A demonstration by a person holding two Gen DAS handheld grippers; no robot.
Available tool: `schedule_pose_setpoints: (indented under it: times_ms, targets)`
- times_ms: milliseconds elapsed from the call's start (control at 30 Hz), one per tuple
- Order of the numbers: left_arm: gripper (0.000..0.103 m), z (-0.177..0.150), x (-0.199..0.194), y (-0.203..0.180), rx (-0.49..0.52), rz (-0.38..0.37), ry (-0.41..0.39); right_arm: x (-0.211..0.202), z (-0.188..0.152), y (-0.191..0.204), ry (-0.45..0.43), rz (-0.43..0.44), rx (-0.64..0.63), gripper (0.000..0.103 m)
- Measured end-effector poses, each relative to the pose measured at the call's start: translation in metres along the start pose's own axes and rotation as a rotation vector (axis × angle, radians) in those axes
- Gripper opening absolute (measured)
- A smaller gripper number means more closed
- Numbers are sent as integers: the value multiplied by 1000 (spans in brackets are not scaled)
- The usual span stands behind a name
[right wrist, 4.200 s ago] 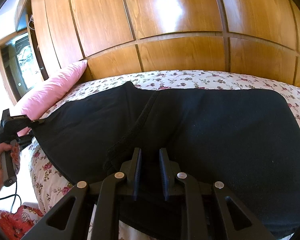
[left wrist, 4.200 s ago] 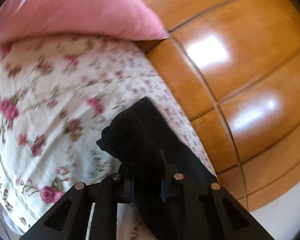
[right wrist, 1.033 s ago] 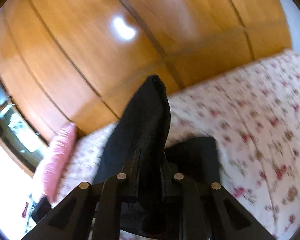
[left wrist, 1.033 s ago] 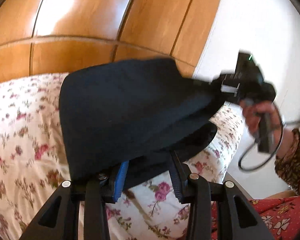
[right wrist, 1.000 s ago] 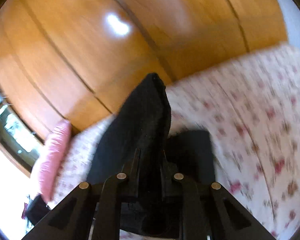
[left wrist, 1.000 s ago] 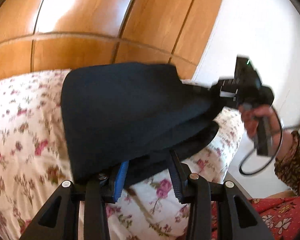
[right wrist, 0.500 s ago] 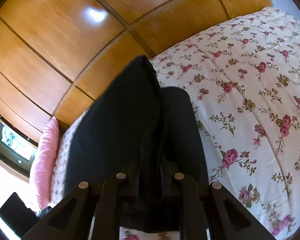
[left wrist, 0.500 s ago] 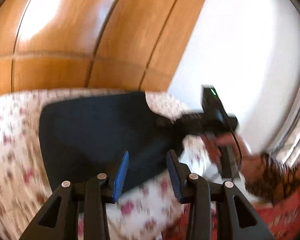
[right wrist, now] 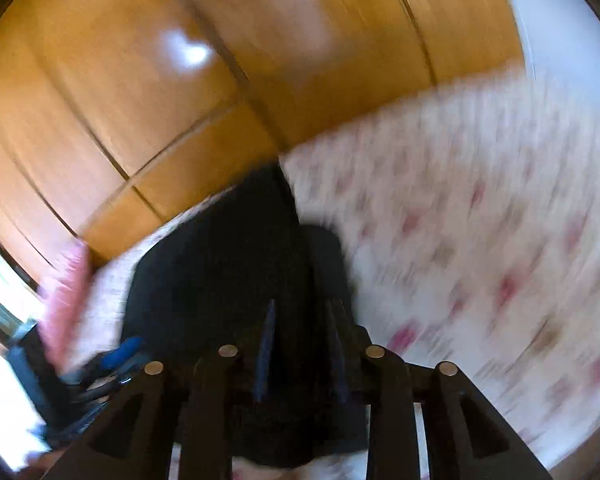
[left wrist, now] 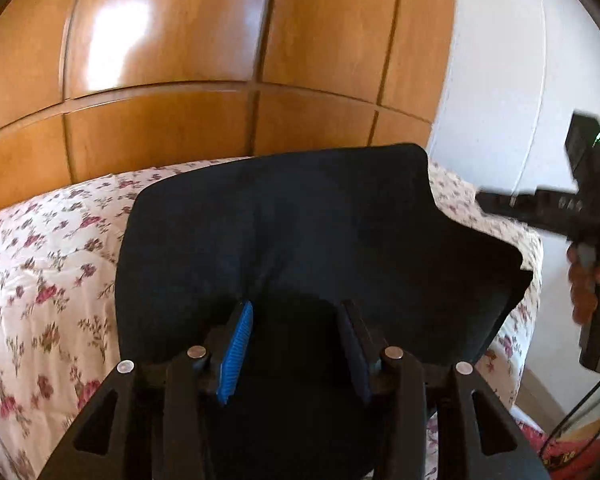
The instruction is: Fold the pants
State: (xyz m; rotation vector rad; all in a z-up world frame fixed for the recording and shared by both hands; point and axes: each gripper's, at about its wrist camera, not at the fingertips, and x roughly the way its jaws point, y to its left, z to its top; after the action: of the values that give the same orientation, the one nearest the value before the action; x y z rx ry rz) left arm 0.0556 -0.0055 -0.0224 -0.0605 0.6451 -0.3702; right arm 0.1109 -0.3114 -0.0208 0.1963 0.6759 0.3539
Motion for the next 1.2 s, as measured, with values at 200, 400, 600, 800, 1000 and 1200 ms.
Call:
schedule_pose_setpoints:
  times_ms: [200,400,600,800,1000,1200]
  targets:
    - [45,21,-2,-10,-20,40,14,24,24,74,21,86,-299,28]
    - [50,22,18,-14,28,103,68,97,34,107,158,140,-355,30]
    - [50,22,25,-12,24,88,81,147,28,53,220,41,-131,3]
    - [51,20,23,-14,17,98,76,131,16,37,122,71,-40,0]
    - [51,22,18,-8,-10,102,87,112,17,46,103,-10,-77,4]
    - [51,21,9,-4,-53,102,85,80,-8,46,83,-47,-189,6]
